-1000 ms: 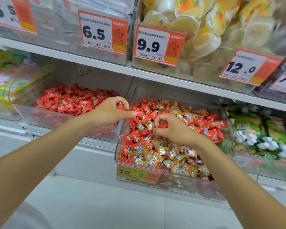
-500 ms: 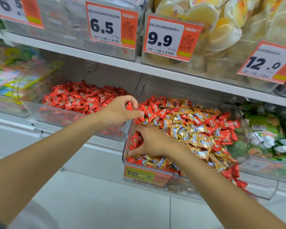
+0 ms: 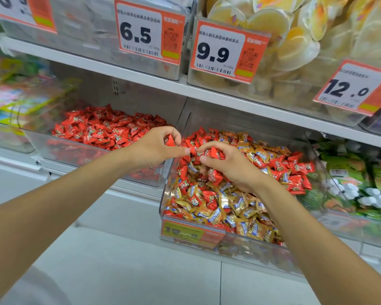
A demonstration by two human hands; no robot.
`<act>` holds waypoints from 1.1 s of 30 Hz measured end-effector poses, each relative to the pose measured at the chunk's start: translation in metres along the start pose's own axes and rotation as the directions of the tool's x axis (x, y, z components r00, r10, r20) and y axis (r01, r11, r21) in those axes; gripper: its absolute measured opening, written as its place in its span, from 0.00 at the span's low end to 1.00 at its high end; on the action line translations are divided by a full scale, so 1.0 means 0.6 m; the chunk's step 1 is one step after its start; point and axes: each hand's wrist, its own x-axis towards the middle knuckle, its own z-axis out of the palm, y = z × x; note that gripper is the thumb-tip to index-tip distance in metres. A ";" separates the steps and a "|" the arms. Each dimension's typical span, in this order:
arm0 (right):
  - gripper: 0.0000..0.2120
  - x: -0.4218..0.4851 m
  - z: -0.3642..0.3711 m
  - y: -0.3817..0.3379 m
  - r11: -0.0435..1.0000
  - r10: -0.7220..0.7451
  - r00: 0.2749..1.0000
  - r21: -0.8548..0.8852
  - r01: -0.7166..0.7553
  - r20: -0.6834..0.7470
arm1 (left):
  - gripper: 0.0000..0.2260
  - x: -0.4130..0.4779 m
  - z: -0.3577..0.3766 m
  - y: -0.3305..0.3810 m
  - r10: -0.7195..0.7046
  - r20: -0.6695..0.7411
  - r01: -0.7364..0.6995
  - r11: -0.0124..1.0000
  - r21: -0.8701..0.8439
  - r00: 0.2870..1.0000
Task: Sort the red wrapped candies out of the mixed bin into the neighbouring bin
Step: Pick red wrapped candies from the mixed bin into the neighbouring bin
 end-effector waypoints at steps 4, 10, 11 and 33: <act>0.04 -0.002 -0.014 0.012 0.997 0.040 0.997 0.074 -0.035 -0.069 | 0.12 0.000 -0.001 0.002 0.018 0.002 -0.018 1.000 0.025 1.000; 0.07 -0.016 -0.021 0.014 0.998 0.034 0.996 0.052 -0.030 -0.084 | 0.11 -0.001 -0.001 0.004 0.017 0.006 -0.017 0.997 0.070 1.000; 0.08 -0.020 -0.021 0.011 1.000 0.019 0.996 0.021 -0.018 -0.082 | 0.12 -0.001 -0.001 0.003 0.015 0.008 -0.015 0.997 0.070 1.000; 0.09 -0.059 -0.028 -0.007 0.893 0.164 0.956 -0.449 -0.039 0.243 | 0.11 -0.003 0.000 0.007 -0.013 0.001 0.013 0.998 0.055 1.000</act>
